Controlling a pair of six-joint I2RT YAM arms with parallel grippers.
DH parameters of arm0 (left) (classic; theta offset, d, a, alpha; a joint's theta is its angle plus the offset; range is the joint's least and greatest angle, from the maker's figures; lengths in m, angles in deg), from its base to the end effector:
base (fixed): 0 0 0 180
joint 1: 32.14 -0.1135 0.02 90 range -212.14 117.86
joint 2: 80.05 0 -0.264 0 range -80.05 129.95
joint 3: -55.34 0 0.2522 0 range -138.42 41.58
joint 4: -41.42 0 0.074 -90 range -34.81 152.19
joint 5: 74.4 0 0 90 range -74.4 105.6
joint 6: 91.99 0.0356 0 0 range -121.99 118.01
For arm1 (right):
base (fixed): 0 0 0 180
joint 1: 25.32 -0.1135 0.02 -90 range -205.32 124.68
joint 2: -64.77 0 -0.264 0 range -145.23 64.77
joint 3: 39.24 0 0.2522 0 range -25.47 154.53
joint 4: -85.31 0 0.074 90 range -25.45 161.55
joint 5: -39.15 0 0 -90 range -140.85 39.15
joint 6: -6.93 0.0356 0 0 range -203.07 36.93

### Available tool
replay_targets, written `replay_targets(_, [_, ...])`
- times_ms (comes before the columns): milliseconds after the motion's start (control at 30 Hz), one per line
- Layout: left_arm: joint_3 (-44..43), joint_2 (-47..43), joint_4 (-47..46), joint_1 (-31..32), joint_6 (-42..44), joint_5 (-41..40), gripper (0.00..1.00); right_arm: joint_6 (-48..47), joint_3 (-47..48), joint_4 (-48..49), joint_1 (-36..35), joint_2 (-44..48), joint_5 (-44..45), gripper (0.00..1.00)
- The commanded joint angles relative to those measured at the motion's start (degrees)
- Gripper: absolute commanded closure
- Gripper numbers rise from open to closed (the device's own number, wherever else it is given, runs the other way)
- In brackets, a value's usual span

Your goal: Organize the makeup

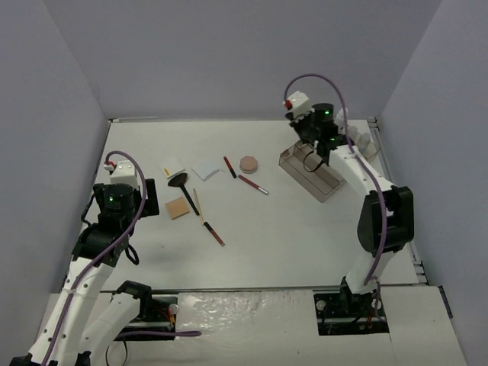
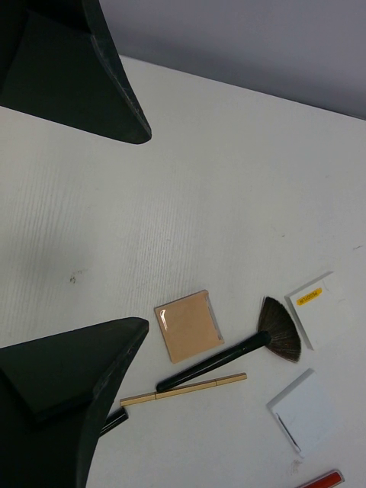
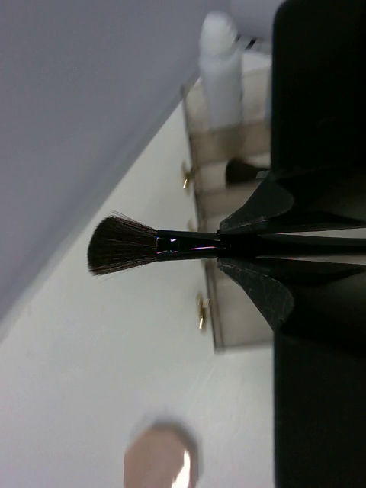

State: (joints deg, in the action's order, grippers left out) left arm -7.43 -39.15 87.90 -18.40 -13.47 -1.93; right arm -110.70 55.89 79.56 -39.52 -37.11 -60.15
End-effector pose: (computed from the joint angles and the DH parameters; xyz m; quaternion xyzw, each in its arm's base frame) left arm 0.1508 -0.0258 0.3353 -0.0659 0.8332 0.0086 0.5490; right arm 0.4168 0.1114 0.3186 -0.3249 0.7080 -0.0102 0.6270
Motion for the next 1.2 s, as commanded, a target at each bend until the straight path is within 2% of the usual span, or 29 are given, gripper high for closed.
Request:
replay_targets(0, [-1.61,0.83,-2.56,-0.47,-1.34,0.8,0.03,-7.23,2.33,1.11,8.16,1.65,-1.75,1.0])
replay_targets(300, [-1.41,-0.03,-2.59,-0.47,-1.35,0.92,0.03,-13.85,6.5,1.45,16.09,-6.66,-1.38,0.99])
replay_targets(633, [-1.52,0.15,-2.75,-0.47,-1.03,0.95,0.03,-14.81,8.78,1.52,17.5,-15.79,-1.74,0.93])
replay_targets(700, [-1.61,0.16,-2.85,-0.47,-1.07,0.83,0.03,-14.68,8.72,1.57,17.44,-16.58,-2.34,0.87])
replay_targets(833, [-1.61,0.41,-2.99,-0.47,-0.98,1.02,0.03,-13.97,8.73,1.57,17.35,-15.72,-2.76,0.63])
replay_targets(867, [-1.61,0.41,-2.92,-0.47,-0.91,1.1,0.03,-13.19,9.21,1.57,17.23,-14.76,-2.85,0.62])
replay_targets(933, [-1.68,0.27,-2.92,-0.47,-0.91,1.31,0.03,-11.89,10.16,1.57,16.35,-12.91,-3.33,0.53])
replay_targets(1000, [-1.7,0.24,-3.01,-0.55,-0.91,1.36,0.03,-10.79,11.26,1.49,15.01,-10.82,-2.49,0.4])
replay_targets(1167, [-1.61,-0.16,-2.86,-0.55,-0.85,1.02,0.03,-4.26,12.47,1.51,9.74,-4.95,0.0,0.34])
